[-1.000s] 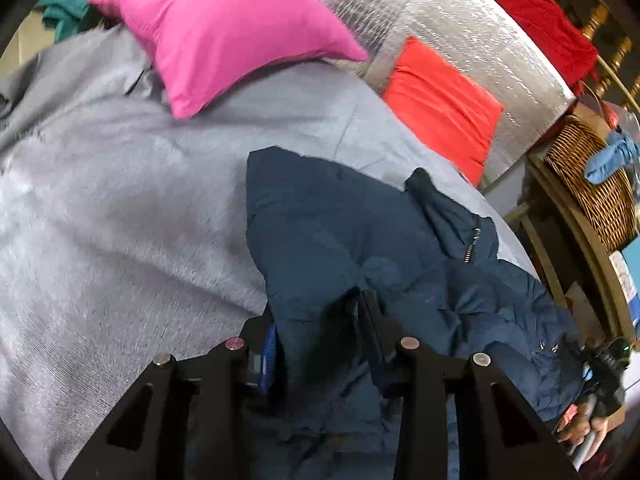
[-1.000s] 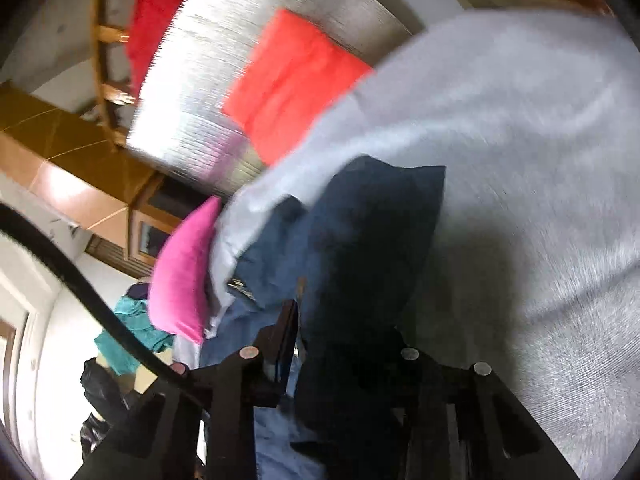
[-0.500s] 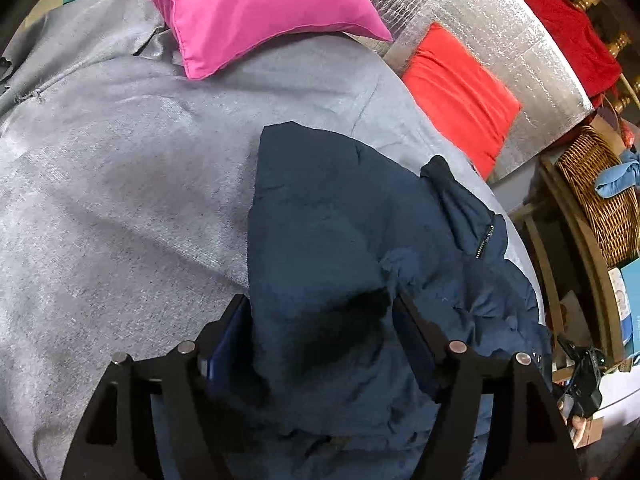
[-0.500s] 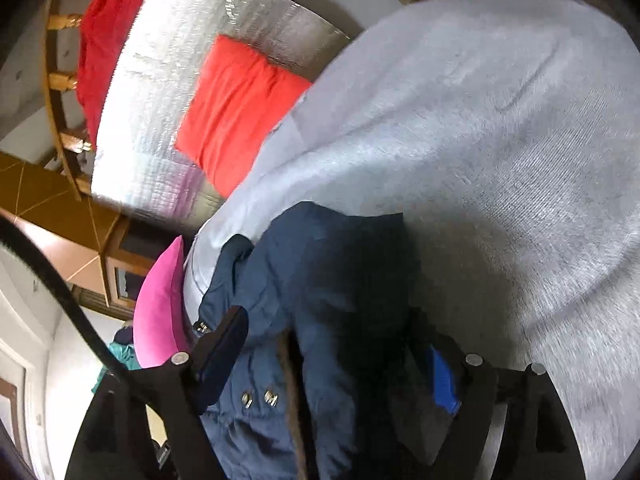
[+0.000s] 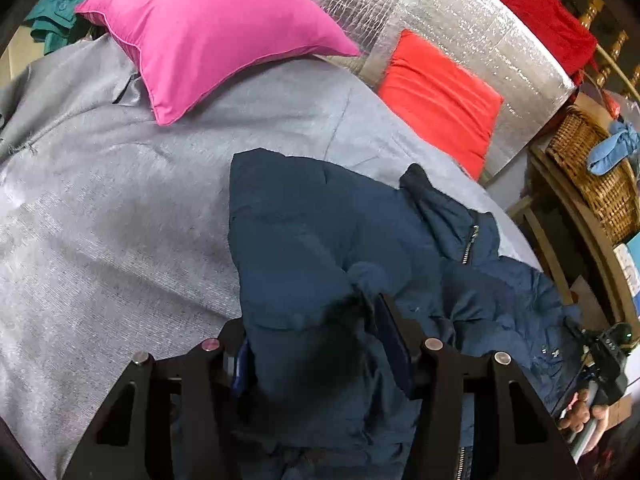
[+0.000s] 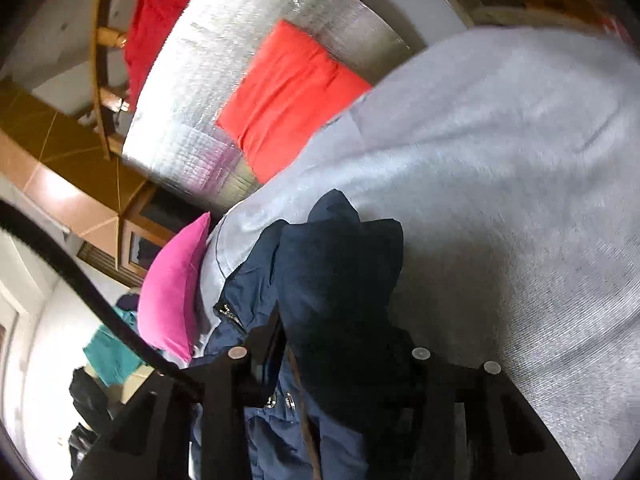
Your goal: Fold large clothes
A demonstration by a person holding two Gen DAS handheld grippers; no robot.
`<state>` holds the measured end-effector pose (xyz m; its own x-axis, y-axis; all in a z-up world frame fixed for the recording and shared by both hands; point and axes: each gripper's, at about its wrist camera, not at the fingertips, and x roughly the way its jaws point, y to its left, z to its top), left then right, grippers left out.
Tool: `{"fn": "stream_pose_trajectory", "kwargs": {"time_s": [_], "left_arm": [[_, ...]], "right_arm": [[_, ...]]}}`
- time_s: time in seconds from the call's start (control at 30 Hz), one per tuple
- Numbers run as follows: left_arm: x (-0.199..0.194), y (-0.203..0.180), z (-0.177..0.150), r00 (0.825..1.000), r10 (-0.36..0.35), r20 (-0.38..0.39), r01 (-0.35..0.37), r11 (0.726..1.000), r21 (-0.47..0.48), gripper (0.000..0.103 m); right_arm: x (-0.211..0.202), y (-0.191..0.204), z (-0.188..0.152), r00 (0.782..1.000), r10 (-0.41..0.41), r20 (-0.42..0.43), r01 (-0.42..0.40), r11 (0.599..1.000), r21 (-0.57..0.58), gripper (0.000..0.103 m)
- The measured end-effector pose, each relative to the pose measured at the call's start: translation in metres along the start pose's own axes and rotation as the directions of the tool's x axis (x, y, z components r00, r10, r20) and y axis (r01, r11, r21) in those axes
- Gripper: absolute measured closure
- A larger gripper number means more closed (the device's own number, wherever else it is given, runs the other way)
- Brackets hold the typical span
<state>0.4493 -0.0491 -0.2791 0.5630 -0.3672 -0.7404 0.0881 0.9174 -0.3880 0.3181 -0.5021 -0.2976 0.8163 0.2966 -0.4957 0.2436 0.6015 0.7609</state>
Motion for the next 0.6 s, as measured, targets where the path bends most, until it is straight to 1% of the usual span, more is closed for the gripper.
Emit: {"fn": "stream_pose_trajectory", "kwargs": {"time_s": [0.07, 0.13, 0.17, 0.2, 0.23, 0.27, 0.33, 0.37, 0.4, 0.43, 0.47, 0.53, 0.57, 0.6], "left_arm": [[0.006, 0.004, -0.002, 0.998, 0.05, -0.03, -0.05, 0.999, 0.001, 0.047], [0.011, 0.007, -0.006, 0.994, 0.091, -0.063, -0.091, 0.996, 0.012, 0.046], [0.01, 0.007, -0.006, 0.993, 0.098, -0.064, -0.098, 0.995, 0.017, 0.046], [0.007, 0.006, -0.006, 0.992, 0.107, -0.062, -0.106, 0.994, 0.022, 0.046], [0.003, 0.004, -0.006, 0.992, 0.112, -0.06, -0.11, 0.994, 0.028, 0.045], [0.0, 0.002, -0.005, 0.992, 0.111, -0.056, -0.11, 0.993, 0.03, 0.045], [-0.01, 0.001, -0.005, 0.993, 0.114, -0.037, -0.113, 0.993, 0.029, 0.044], [-0.017, -0.001, -0.004, 0.992, 0.12, -0.023, -0.12, 0.992, 0.027, 0.043], [-0.025, -0.003, -0.005, 0.993, 0.121, -0.006, -0.121, 0.992, 0.028, 0.043], [-0.034, -0.006, -0.006, 0.993, 0.116, 0.018, -0.117, 0.993, 0.035, 0.042], [-0.04, -0.009, -0.008, 0.993, 0.109, 0.039, -0.111, 0.993, 0.045, 0.041], [-0.057, -0.018, -0.012, 0.993, 0.086, 0.085, -0.094, 0.992, 0.085, 0.039], [-0.065, -0.025, -0.016, 0.992, 0.071, 0.105, -0.083, 0.99, 0.114, 0.037], [-0.07, -0.031, -0.019, 0.992, 0.056, 0.117, -0.072, 0.987, 0.142, 0.035]], "right_arm": [[0.007, -0.008, -0.003, 0.998, -0.057, -0.025, 0.057, 0.998, 0.015, 0.059], [0.013, -0.025, -0.005, 0.992, -0.105, -0.07, 0.111, 0.99, 0.086, 0.051], [0.013, -0.033, -0.006, 0.989, -0.105, -0.1, 0.119, 0.982, 0.145, 0.045], [0.01, -0.035, -0.005, 0.99, -0.096, -0.105, 0.112, 0.981, 0.161, 0.045], [0.005, -0.033, -0.004, 0.99, -0.096, -0.1, 0.111, 0.981, 0.158, 0.045], [-0.003, -0.027, -0.002, 0.988, -0.127, -0.085, 0.138, 0.982, 0.131, 0.043], [-0.024, -0.015, -0.002, 0.974, -0.22, -0.048, 0.223, 0.973, 0.064, 0.042], [-0.037, -0.008, -0.004, 0.97, -0.243, -0.016, 0.243, 0.969, 0.033, 0.042], [-0.047, -0.001, -0.007, 0.972, -0.236, 0.01, 0.236, 0.972, 0.013, 0.041], [-0.061, 0.005, -0.012, 0.978, -0.209, 0.028, 0.209, 0.978, -0.003, 0.041], [-0.07, 0.006, -0.014, 0.982, -0.184, 0.029, 0.184, 0.983, -0.004, 0.041], [-0.075, 0.012, -0.023, 0.994, -0.113, 0.0, 0.113, 0.994, 0.002, 0.041], [-0.071, 0.015, -0.031, 0.997, -0.07, -0.041, 0.07, 0.998, 0.0, 0.041], [-0.066, 0.015, -0.034, 0.996, -0.06, -0.065, 0.06, 0.998, -0.003, 0.041]]}}
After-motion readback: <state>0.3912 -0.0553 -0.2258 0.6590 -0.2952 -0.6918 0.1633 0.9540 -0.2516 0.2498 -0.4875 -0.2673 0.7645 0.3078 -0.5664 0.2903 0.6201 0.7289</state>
